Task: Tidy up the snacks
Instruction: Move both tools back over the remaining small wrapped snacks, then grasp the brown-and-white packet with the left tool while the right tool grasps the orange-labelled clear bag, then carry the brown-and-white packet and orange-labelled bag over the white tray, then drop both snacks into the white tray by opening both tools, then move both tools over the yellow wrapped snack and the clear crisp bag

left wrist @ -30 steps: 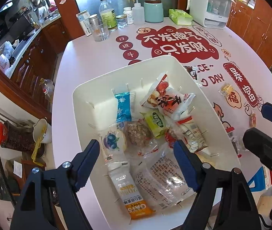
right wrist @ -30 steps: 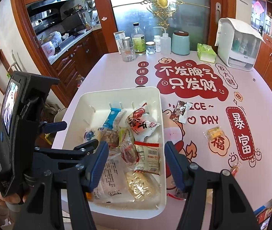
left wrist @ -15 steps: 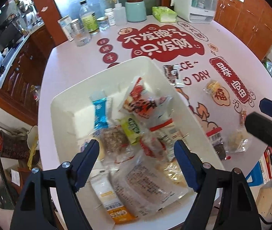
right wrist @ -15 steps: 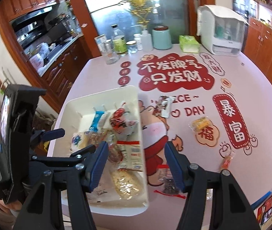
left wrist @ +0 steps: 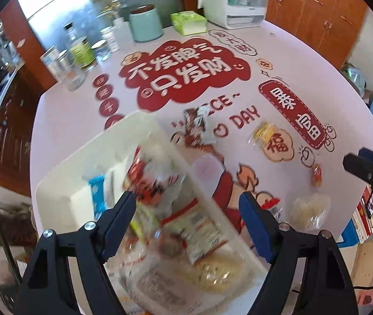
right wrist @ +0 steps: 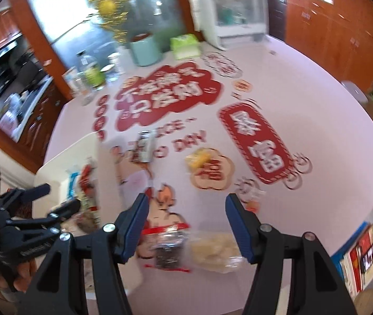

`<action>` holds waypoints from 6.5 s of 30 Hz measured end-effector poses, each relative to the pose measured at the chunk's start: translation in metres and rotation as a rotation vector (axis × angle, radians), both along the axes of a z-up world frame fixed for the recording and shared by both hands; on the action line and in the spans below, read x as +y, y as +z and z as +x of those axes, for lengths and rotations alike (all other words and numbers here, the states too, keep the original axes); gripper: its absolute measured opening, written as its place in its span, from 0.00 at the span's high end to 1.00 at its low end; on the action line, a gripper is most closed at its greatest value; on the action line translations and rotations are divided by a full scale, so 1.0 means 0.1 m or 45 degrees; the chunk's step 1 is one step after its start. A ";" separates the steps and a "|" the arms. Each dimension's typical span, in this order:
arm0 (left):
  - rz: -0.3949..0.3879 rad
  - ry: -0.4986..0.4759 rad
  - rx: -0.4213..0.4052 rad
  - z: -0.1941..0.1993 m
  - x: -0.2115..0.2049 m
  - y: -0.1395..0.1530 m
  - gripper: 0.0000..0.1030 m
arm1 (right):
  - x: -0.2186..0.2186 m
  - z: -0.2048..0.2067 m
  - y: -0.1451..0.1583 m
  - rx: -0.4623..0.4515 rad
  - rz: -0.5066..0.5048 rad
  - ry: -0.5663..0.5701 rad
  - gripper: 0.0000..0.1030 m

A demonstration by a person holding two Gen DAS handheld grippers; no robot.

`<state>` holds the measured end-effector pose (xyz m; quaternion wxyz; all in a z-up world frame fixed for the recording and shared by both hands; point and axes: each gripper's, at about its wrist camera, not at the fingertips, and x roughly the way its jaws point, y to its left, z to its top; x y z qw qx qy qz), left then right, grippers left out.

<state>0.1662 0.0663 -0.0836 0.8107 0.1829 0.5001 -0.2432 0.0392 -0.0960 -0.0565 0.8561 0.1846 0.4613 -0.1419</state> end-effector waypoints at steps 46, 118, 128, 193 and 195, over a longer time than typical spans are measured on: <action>0.307 -0.037 0.348 1.52 -1.43 -1.33 0.68 | -0.68 0.24 -1.34 0.401 0.079 -0.005 0.79; -0.117 0.427 -0.084 -0.21 1.52 0.09 0.70 | 1.91 0.38 0.25 -0.052 -0.141 0.568 0.79; -0.082 0.474 -0.061 -0.24 1.56 0.06 0.34 | 1.93 0.38 0.23 -0.030 -0.144 0.589 0.78; -0.076 0.168 -0.129 -0.32 0.30 0.27 0.17 | 0.39 -0.03 0.18 -0.081 -0.038 0.163 0.60; -0.070 0.140 -0.120 -0.30 0.20 0.25 0.17 | 0.31 -0.04 0.14 -0.072 -0.032 0.156 0.60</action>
